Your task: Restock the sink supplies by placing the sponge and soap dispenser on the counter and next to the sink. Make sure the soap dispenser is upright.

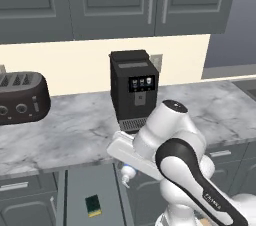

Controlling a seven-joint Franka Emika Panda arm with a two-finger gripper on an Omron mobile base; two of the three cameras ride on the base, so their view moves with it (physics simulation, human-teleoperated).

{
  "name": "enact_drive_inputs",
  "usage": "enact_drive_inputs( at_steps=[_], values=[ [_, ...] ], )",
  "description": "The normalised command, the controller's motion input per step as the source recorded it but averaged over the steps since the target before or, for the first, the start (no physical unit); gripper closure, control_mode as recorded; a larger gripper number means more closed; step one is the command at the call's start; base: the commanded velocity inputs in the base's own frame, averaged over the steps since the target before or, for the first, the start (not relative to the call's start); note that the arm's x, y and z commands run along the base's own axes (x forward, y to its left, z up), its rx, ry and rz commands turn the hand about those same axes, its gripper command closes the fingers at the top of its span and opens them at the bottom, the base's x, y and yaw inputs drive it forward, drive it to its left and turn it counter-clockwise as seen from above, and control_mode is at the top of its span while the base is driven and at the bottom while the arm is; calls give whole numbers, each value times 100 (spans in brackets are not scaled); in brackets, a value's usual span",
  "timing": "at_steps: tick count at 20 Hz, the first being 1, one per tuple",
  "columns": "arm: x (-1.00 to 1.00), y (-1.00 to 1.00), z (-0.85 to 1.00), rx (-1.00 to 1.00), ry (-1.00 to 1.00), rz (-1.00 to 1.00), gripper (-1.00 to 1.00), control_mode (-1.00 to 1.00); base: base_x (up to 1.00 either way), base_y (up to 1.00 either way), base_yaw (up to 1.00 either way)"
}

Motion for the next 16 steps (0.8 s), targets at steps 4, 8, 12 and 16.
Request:
enact_drive_inputs(
  at_steps=[4,8,12,16],
  values=[
    [7,-5,28,0,3,-17,100,-100,0,0,0],
    [8,-3,31,0,7,-22,100,-100,0,0,0],
    [14,-17,26,1,6,-23,100,-100,0,0,0],
    [21,-51,17,5,1,-15,100,-100,0,0,0]
  ],
)
